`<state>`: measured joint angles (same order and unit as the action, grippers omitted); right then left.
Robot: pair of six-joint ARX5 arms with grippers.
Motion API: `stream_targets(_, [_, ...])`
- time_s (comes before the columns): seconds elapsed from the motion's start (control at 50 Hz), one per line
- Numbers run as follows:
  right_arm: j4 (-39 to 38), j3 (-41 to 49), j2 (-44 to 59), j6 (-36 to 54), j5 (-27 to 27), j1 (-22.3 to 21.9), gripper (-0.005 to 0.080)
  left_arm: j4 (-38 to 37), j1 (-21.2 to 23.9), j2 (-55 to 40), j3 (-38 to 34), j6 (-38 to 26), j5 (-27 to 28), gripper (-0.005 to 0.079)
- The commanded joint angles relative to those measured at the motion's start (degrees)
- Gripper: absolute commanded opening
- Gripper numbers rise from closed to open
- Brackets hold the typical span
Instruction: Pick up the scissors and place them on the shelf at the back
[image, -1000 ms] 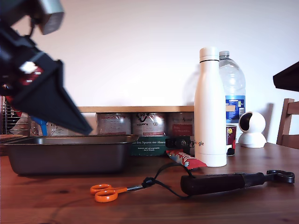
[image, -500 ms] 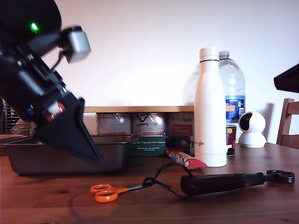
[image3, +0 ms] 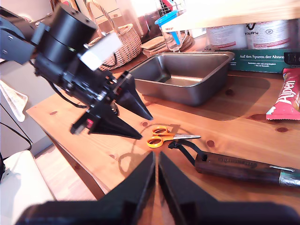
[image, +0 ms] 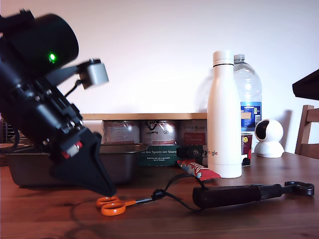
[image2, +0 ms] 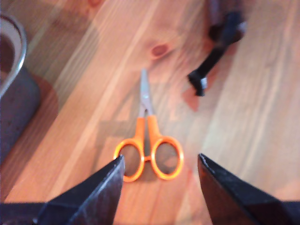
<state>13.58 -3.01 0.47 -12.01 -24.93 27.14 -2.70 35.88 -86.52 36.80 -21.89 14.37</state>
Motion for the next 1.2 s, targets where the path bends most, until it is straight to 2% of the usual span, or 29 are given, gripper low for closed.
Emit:
stream_targets(0.0, [-0.4, 0.6, -0.4, 0.0, 0.0, 0.2, -0.0012, 1.1, -0.4, -1.2, 0.6, -0.6, -0.3, 0.0447])
stream_targets(0.28, [-0.4, 0.6, -0.4, 0.0, 0.0, 0.2, -0.0012, 2.7, -2.4, -3.2, 0.6, -0.6, 0.4, 0.0447])
stream_targets(0.52, [-0.4, 0.6, -0.4, 0.0, 0.0, 0.2, -0.0012, 4.7, -2.4, -3.2, 0.6, -0.6, 2.1, 0.0442])
stream_targets(0.66, [-0.4, 0.6, -0.4, 0.0, 0.0, 0.2, -0.0012, 4.9, -2.4, -3.2, 0.6, -0.6, 2.8, 0.039])
stream_targets(0.82, [-0.4, 0.6, -0.3, 0.0, 0.0, 0.2, -0.0012, 4.8, -2.4, -3.2, 0.6, -0.6, 3.2, 0.0386])
stream_targets(1.02, [-0.4, 0.6, -0.4, 0.0, 0.0, 0.2, -0.0012, 4.4, -2.4, -3.2, 0.6, -0.6, 4.1, 0.0302])
stream_targets(1.18, [-0.4, 0.6, -0.4, 0.0, 0.0, 0.2, -0.0012, 3.6, -2.4, -3.5, 0.6, -0.6, 4.7, 0.0292])
